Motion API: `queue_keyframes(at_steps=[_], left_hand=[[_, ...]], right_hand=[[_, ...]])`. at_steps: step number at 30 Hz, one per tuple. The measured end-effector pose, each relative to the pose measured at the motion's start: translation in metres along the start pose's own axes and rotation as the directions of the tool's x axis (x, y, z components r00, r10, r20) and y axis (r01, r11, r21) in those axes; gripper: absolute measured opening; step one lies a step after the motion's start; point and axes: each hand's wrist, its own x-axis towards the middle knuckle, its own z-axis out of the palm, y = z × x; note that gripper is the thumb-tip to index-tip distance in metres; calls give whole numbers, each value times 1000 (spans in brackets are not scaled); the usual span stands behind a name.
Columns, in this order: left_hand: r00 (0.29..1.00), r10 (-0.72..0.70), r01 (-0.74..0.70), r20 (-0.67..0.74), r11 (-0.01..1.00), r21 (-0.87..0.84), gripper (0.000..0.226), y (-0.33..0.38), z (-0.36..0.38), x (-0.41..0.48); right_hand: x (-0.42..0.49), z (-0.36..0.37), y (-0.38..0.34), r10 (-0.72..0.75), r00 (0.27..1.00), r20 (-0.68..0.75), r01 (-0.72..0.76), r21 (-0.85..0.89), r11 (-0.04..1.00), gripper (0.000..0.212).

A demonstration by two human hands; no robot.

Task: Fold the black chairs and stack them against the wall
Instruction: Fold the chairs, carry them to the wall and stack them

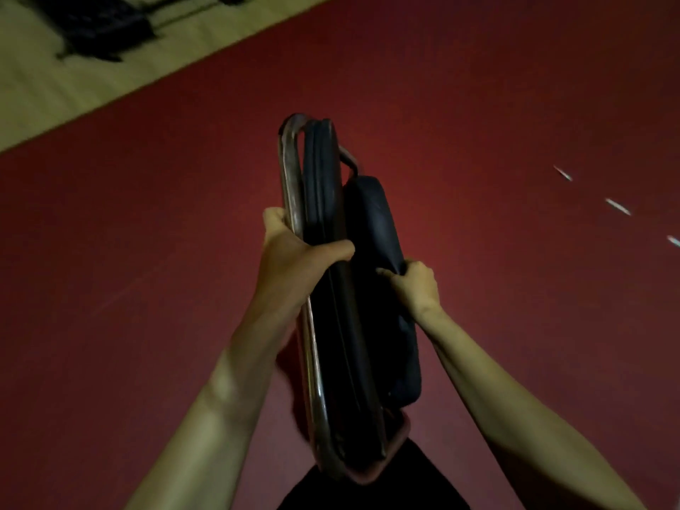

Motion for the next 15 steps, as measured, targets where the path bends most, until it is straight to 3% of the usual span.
queue_keyframes(at_steps=[7,11,15], left_hand=[[936,26,-24,-350,1000,10,63,6,-171,57],[827,-21,-10,-562,999,-53,71,6,-274,104],[698,-78,12,-712,995,-98,71,5,-374,139]], right_hand=[[28,146,-166,-293,927,236,300,9,954,33],[42,239,-274,-425,825,374,434,63,899,34],[44,331,-378,-457,721,521,509,49,859,33]])
